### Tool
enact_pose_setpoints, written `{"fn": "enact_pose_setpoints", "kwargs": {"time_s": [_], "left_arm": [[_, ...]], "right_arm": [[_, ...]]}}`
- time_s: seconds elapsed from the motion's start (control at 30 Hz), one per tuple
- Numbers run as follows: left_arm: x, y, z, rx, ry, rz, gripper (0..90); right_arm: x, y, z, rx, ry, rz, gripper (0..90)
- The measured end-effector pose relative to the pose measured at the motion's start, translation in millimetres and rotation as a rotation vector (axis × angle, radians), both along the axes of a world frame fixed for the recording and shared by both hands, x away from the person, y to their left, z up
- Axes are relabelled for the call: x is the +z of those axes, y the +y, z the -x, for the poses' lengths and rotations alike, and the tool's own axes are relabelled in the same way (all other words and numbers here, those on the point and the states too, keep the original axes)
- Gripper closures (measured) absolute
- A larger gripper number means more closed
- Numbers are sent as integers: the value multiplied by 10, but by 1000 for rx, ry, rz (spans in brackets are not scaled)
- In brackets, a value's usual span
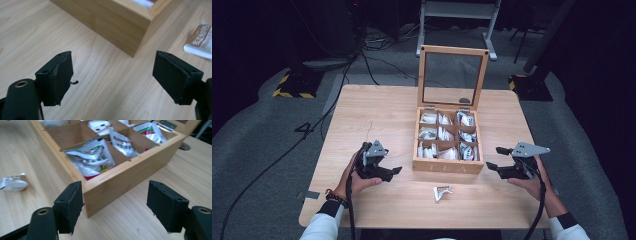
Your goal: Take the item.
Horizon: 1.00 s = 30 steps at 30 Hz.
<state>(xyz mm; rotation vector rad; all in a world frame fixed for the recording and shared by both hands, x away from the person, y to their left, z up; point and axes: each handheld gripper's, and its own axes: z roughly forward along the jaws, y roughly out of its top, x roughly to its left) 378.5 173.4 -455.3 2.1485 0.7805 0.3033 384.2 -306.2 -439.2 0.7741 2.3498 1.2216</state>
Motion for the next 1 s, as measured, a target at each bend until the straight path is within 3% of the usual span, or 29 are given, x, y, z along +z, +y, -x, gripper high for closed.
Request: {"fn": "enact_pose_setpoints", "kwargs": {"time_s": [0.13,0.27,0.33,0.47,0.73,0.87,1.0], "left_arm": [[78,-68,-97,8,-29,8,171],[115,-117,-189,-2,-23,8,171],[144,-147,-237,9,-48,5,171],[199,-182,-381,26,-55,24,168],[193,-202,-720,86,-19,76,165],[200,-239,-854,92,-30,59,167],[250,-292,-952,104,-52,56,180]], "right_arm": [[44,-79,-136,-66,0,16,304],[68,-122,-261,-96,16,2,307],[78,-131,-295,-100,18,-1,315],[149,-138,-432,-114,23,0,328],[234,-22,-740,-126,27,-49,331],[256,23,-830,-127,37,-73,330],[302,99,-946,-137,22,-57,320]]}}
